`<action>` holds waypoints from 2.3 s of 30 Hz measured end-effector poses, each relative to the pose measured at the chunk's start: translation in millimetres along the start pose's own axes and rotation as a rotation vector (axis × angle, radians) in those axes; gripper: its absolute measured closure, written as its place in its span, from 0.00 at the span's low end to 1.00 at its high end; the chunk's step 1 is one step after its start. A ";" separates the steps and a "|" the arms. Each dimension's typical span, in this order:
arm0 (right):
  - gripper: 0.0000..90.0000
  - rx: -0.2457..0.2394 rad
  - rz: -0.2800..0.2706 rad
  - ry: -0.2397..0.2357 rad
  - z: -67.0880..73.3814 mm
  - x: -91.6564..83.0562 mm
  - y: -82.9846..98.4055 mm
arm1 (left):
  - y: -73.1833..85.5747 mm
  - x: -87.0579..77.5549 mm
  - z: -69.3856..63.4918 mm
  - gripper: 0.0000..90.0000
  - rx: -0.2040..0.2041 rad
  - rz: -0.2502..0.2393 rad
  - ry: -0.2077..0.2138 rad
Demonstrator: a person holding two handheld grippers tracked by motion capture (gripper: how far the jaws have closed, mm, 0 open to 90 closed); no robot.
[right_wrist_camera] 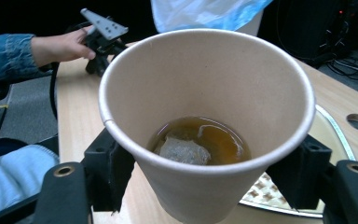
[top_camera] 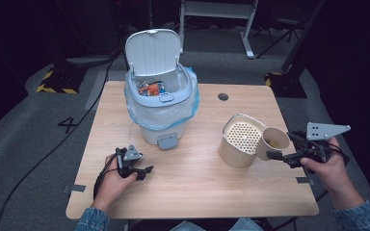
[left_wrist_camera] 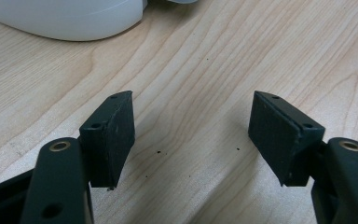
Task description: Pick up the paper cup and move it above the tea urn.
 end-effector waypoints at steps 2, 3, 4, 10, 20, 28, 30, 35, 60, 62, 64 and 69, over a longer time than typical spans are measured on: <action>0.34 0.011 -0.004 -0.010 -7.2 0.5 -4.3 | 0.0 0.0 0.0 0.35 -0.001 0.000 0.000; 0.34 0.015 -0.005 -0.009 -10.7 0.5 -6.4 | 0.0 0.0 0.0 0.35 -0.001 0.000 0.000; 0.34 0.014 -0.009 -0.008 -14.2 0.5 -8.9 | 0.0 0.0 0.0 0.35 -0.001 -0.001 0.000; 0.34 -0.001 -0.013 0.027 -35.1 2.6 -20.7 | 0.0 0.1 0.0 0.35 -0.001 -0.001 0.000; 0.34 -0.026 -0.044 0.046 -65.6 13.0 -37.7 | 0.0 0.1 0.0 0.36 -0.001 -0.001 0.000; 0.34 -0.027 -0.015 0.128 -83.5 24.2 -40.1 | 0.0 0.0 0.0 0.35 0.000 0.000 0.000; 0.34 -0.031 -0.013 0.162 -86.6 26.3 -40.9 | 0.0 0.0 0.0 0.35 0.000 0.000 0.000; 0.35 -0.088 -0.014 0.217 -90.0 30.2 -45.2 | 0.0 0.0 0.0 0.36 0.000 0.000 0.000; 0.41 -0.772 0.256 0.572 -68.6 41.3 -46.8 | 0.0 -0.1 0.0 0.36 0.001 0.001 -0.001; 0.41 -0.818 0.286 0.596 -67.3 42.4 -45.6 | 0.0 0.0 0.0 0.35 0.001 0.000 -0.001; 0.41 -0.870 0.315 0.624 -67.2 42.7 -45.1 | 0.0 -0.1 0.0 0.35 0.001 0.000 -0.001; 0.41 -1.024 0.400 0.713 -63.9 43.5 -43.8 | 0.0 0.0 0.0 0.36 0.001 0.000 -0.001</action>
Point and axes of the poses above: each handheld gripper's, and its own axes: x roughly forward along the jaws, y roughly out of its underside, z roughly to its left, the point moved 7 cm from there along x, roughly forward along the jaws, and after that the axes turned 7 degrees about x, right-handed, at the moved point
